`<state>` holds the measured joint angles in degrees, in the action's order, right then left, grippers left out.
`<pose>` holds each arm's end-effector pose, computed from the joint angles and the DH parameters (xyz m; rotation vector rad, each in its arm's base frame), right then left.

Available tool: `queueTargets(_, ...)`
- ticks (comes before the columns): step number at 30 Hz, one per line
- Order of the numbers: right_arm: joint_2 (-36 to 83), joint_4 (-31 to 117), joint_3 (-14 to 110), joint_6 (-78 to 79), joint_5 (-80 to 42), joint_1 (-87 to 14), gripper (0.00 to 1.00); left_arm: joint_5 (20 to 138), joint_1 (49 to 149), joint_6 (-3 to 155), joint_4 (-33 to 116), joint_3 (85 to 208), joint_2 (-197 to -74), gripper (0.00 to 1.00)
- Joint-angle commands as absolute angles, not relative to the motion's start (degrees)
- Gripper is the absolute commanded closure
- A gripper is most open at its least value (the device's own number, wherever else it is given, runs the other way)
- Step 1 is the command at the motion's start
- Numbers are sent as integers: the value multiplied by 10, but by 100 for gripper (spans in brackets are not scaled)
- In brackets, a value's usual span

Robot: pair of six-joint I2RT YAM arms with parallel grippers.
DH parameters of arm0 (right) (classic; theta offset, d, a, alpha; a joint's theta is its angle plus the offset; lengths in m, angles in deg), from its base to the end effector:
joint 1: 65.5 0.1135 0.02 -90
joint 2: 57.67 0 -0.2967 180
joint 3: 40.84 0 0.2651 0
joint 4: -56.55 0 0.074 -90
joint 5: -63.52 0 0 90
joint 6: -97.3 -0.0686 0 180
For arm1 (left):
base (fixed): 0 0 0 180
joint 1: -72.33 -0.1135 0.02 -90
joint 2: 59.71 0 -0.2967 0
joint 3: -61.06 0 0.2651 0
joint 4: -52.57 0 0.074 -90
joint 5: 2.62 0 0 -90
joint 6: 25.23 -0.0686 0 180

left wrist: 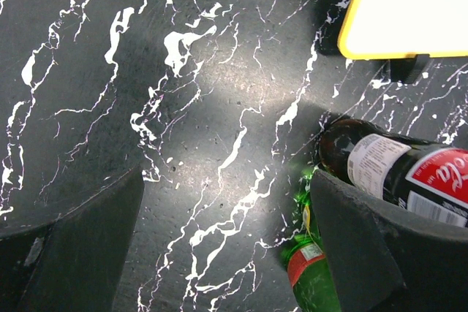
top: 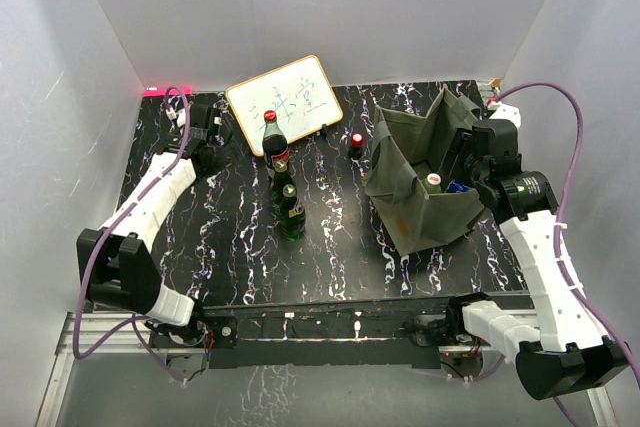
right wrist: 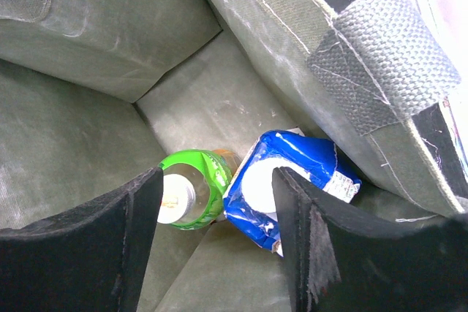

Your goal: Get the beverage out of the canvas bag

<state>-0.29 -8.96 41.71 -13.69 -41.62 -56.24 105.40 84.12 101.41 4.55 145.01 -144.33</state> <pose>0.2071 0.0156 0.3854 0.3662 2.2157 -0.0169 0.3461 -0.0506 0.3012 -0.6462 2.2766 -0.0236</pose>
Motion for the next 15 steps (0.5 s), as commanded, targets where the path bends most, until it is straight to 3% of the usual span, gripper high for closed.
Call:
queueTargets(1,-19,-97,415,-140,-449,-566,33,1037,818,1004,54,1461,-1458,5)
queueTargets(15,-46,-105,425,-167,-506,-566,28,1024,775,970,72,1458,-1468,5)
